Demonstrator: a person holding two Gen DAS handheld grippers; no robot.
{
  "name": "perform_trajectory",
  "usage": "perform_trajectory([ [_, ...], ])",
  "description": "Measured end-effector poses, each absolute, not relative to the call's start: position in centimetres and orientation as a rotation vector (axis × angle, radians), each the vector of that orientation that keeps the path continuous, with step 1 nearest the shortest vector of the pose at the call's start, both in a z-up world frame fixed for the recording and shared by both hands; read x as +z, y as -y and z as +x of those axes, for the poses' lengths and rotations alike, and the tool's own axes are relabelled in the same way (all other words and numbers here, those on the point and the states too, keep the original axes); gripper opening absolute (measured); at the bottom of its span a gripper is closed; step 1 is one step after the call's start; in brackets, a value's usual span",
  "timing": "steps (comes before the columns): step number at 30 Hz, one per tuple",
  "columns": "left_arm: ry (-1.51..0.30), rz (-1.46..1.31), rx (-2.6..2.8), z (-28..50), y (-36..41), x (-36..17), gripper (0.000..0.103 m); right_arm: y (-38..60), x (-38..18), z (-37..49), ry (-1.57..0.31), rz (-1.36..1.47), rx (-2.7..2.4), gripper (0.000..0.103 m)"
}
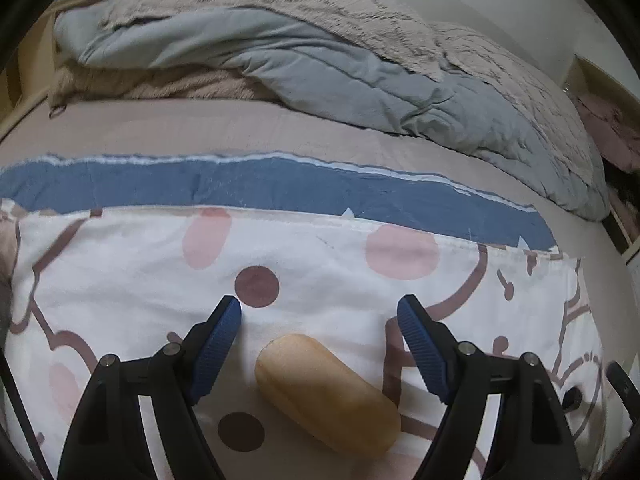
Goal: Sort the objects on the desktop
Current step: 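Lower the open left gripper around the wooden oval block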
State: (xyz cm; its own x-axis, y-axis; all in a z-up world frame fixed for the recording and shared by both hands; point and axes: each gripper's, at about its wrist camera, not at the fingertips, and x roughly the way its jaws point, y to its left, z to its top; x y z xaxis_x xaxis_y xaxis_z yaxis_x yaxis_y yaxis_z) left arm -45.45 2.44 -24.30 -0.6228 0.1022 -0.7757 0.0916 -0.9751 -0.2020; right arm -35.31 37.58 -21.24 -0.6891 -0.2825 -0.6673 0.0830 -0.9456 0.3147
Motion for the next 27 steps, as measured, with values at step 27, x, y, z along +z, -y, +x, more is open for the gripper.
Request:
perform_trajectory([
  [27,0.067,-1.299,2.559,-43.5,-4.3,-26.1,0.08,-39.0,-27.6,-29.8,0.394,1.23,-2.627,0.017],
])
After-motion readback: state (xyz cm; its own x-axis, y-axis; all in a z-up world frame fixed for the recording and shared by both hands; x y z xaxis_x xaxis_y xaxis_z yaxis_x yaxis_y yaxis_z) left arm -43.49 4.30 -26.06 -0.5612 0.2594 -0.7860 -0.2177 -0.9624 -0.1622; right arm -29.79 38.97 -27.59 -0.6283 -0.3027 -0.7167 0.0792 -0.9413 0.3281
